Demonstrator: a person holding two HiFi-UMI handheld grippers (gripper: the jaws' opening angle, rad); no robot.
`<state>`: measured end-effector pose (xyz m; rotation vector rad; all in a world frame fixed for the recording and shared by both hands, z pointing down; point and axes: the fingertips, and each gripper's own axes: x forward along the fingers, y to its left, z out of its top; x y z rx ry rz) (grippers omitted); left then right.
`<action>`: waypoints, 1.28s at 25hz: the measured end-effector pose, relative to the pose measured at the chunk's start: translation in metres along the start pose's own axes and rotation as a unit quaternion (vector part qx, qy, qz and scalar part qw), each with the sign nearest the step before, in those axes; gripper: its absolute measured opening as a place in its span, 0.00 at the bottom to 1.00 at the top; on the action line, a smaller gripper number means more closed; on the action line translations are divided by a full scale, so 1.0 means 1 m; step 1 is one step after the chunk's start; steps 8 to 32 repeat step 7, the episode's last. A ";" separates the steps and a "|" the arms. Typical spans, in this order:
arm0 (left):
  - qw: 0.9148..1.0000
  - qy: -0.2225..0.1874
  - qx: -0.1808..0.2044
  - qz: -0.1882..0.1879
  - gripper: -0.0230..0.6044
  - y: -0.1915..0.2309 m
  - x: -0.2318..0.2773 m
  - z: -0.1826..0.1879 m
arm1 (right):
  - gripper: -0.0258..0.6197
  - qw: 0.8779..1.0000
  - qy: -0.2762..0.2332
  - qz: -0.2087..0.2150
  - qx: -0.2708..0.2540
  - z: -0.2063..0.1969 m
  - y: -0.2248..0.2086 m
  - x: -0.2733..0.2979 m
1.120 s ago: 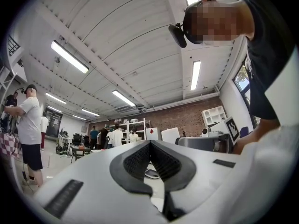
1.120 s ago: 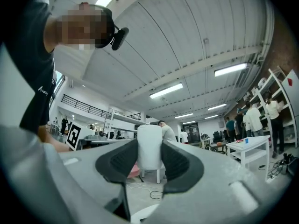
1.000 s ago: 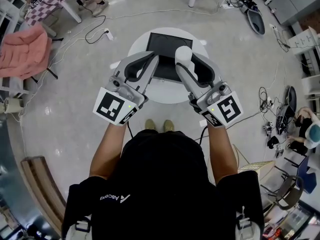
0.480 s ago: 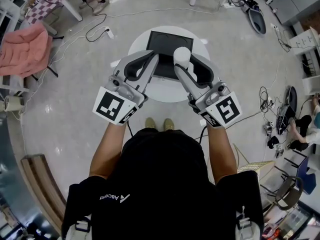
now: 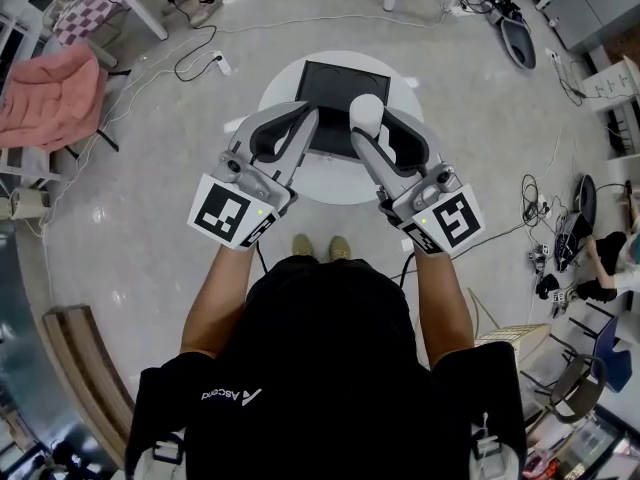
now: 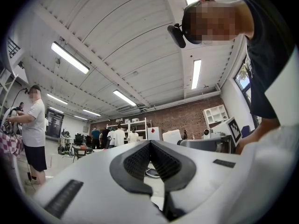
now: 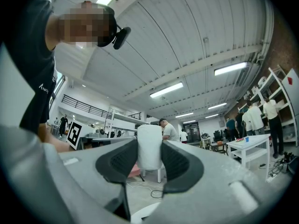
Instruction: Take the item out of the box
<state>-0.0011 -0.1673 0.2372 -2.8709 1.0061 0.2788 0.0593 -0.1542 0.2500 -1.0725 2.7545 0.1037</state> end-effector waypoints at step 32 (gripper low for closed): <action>1.000 0.000 -0.001 0.004 0.03 0.004 -0.003 0.000 | 0.29 1.000 -0.001 -0.002 0.001 0.000 0.000 0.001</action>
